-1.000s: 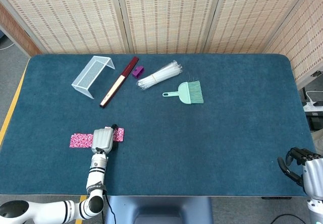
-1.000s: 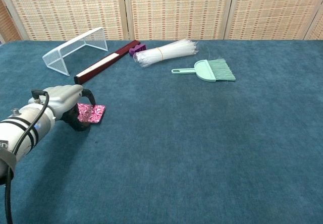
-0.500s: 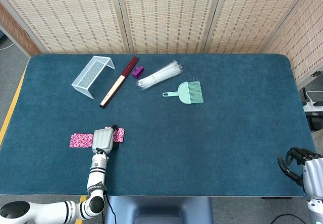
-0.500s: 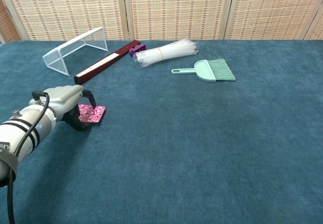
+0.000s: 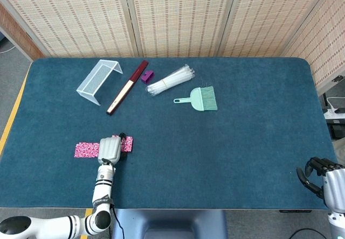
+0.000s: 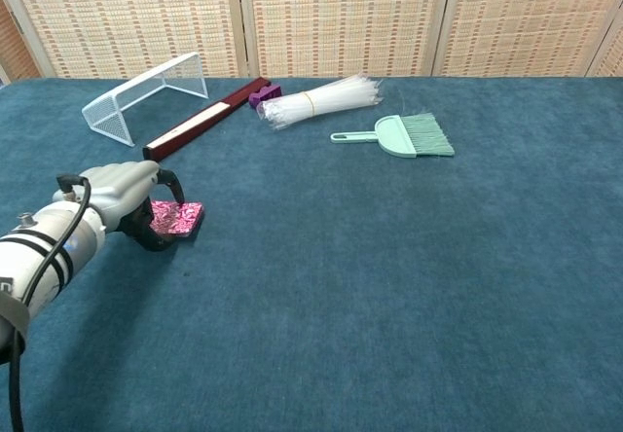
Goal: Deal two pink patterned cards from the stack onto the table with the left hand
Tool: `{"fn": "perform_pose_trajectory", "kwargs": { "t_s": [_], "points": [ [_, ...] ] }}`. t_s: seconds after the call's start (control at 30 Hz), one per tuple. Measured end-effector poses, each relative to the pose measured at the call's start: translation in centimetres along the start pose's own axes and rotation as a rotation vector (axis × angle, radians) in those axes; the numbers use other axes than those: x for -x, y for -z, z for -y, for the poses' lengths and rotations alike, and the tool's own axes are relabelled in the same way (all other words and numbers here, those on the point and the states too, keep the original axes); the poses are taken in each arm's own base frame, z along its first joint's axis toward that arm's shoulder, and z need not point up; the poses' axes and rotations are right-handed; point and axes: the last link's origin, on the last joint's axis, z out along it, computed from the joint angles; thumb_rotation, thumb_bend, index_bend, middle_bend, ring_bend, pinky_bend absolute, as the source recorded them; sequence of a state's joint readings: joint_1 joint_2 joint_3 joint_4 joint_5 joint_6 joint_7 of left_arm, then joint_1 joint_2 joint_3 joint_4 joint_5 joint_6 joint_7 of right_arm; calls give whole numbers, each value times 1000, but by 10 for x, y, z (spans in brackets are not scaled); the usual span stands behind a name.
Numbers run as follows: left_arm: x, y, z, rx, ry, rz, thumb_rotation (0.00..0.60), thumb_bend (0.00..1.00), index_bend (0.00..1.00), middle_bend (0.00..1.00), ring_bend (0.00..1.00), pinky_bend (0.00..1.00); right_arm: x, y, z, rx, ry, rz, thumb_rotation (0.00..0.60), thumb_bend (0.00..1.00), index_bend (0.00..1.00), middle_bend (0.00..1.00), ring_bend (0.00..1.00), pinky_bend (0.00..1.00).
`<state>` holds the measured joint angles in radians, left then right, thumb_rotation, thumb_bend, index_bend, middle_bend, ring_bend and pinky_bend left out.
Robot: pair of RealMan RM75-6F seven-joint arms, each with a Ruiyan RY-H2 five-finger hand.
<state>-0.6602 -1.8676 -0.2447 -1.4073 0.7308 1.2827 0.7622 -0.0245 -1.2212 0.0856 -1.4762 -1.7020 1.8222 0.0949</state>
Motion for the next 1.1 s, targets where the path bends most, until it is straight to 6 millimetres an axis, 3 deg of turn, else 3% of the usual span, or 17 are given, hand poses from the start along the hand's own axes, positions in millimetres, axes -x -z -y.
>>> {"fn": "perform_pose_trajectory", "kwargs": {
  "t_s": [0.33,0.8,1.1],
  "points": [
    [-3,14,19,7,-12,-42,600,341,378,1000,1000,1000,1,0,0,1,4,2,600,226,755,699,731,914],
    [-9,55,73,0,-39,-97,600,341,378,1000,1000,1000,3,0,0,6,13,10,600,226,755,699,731,914],
    [3,75,99,-27,-54,-79,600,340,378,1000,1000,1000,3,0,1,5,15,13,600,227,755,699,731,914]
  ]
}}
